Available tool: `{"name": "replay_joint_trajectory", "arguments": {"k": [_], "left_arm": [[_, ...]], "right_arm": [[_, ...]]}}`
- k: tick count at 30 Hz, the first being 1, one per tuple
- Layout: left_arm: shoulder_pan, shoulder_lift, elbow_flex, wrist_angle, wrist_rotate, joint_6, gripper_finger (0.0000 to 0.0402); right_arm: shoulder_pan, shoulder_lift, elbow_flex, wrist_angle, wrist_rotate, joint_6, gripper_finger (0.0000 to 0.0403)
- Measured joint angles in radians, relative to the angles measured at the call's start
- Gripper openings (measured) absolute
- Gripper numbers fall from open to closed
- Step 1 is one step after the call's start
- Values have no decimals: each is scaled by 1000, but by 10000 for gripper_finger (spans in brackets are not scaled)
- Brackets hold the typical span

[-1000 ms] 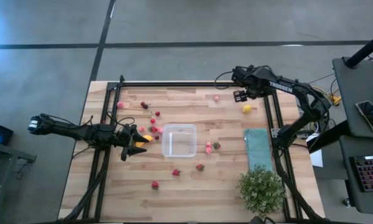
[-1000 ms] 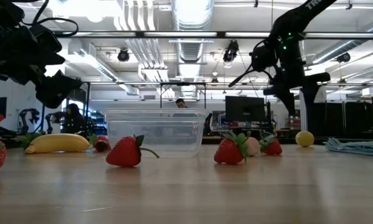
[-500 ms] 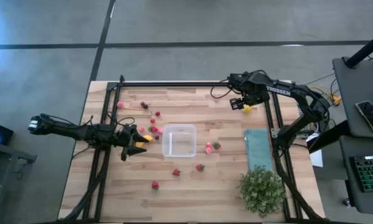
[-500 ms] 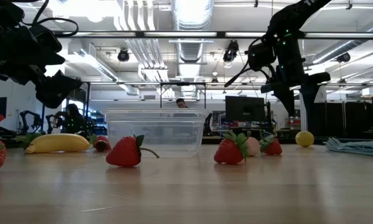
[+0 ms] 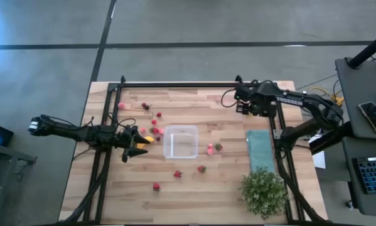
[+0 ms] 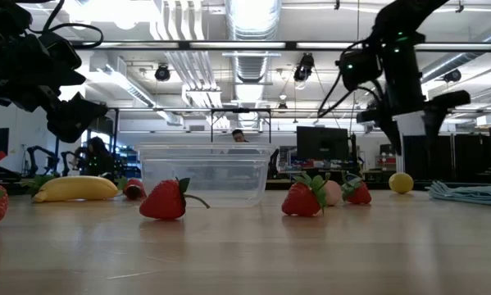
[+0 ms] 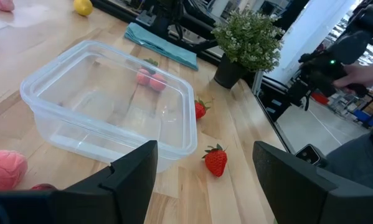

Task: Pick and placing Produce into tupperware
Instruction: Put the lemon into the transparent bin

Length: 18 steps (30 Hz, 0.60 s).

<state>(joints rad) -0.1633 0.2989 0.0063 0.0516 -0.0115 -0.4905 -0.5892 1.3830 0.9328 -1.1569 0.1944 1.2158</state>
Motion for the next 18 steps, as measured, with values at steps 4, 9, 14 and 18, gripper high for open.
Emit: {"name": "replay_joint_trajectory", "arguments": {"k": [4, 9, 14, 18], "left_arm": [[0, 1, 0, 0, 0, 0, 249], [0, 1, 0, -1, 0, 0, 249], [0, 0, 0, 0, 0, 0, 249], [0, 0, 0, 0, 0, 0, 249]], "right_arm": [[-22, -96, -86, 157, 1, 110, 247], [-26, -160, -181, 342, 66, 220, 242], [-32, -149, -233, 334, 50, 269, 247], [-41, -124, -230, 341, 42, 276, 253]]}}
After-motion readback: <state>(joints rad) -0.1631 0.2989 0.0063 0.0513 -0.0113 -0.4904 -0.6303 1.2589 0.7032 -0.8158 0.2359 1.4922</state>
